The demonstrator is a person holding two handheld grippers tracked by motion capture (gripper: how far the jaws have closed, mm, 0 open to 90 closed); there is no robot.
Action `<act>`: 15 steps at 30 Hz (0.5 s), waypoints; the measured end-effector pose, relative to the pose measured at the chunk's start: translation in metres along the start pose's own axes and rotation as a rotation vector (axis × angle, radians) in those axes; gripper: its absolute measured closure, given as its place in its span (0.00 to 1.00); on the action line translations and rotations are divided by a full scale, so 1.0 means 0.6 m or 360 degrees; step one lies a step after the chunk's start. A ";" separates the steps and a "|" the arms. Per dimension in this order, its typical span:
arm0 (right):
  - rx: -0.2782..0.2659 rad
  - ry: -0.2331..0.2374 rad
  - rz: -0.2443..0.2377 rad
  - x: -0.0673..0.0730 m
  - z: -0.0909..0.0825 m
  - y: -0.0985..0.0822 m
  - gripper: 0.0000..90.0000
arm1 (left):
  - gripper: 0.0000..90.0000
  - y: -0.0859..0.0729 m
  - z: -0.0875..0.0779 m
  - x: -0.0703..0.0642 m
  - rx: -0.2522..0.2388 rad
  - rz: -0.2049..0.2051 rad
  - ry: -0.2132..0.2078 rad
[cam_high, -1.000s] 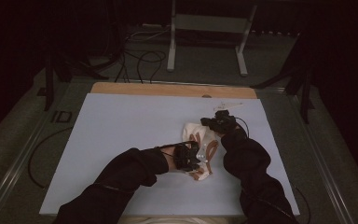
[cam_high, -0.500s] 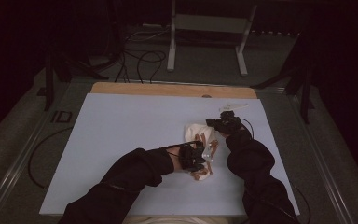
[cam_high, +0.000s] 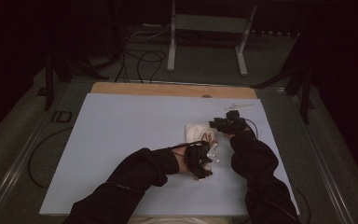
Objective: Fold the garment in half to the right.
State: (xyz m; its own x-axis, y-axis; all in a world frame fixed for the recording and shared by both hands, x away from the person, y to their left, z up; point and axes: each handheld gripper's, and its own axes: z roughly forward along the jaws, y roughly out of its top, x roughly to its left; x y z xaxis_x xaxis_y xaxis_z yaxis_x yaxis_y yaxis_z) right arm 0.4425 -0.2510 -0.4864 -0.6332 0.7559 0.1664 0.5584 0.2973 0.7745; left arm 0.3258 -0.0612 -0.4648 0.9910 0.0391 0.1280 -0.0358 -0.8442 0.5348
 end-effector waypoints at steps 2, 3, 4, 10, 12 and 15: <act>0.0004 -0.0002 0.0009 -0.002 -0.002 0.001 0.53 | 0.31 -0.003 -0.011 0.002 -0.0028 -0.0046 -0.0007; 0.0005 -0.0007 0.0007 -0.002 -0.004 0.002 0.50 | 0.27 -0.006 -0.017 0.005 -0.0037 -0.0056 -0.0019; 0.0011 -0.0008 0.0009 -0.002 -0.005 0.003 0.48 | 0.21 -0.009 -0.023 0.006 -0.0052 -0.0063 -0.0035; 0.0012 -0.0014 -0.0008 0.005 -0.017 0.014 0.43 | 0.01 -0.025 -0.055 0.011 -0.0137 -0.0149 -0.0017; 0.0011 -0.0020 -0.0016 0.007 -0.021 0.017 0.42 | 0.00 -0.032 -0.064 0.012 -0.0157 -0.0171 -0.0011; 0.0024 -0.0023 -0.0023 0.010 -0.025 0.017 0.43 | 0.00 -0.049 -0.076 0.013 -0.0182 -0.0215 -0.0017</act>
State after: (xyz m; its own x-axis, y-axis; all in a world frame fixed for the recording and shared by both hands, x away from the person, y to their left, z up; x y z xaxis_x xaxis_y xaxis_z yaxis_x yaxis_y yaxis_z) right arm 0.4365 -0.2522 -0.4682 -0.6335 0.7598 0.1464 0.5576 0.3170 0.7672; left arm 0.3290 -0.0117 -0.4416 0.9891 0.1419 0.0399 0.0841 -0.7654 0.6380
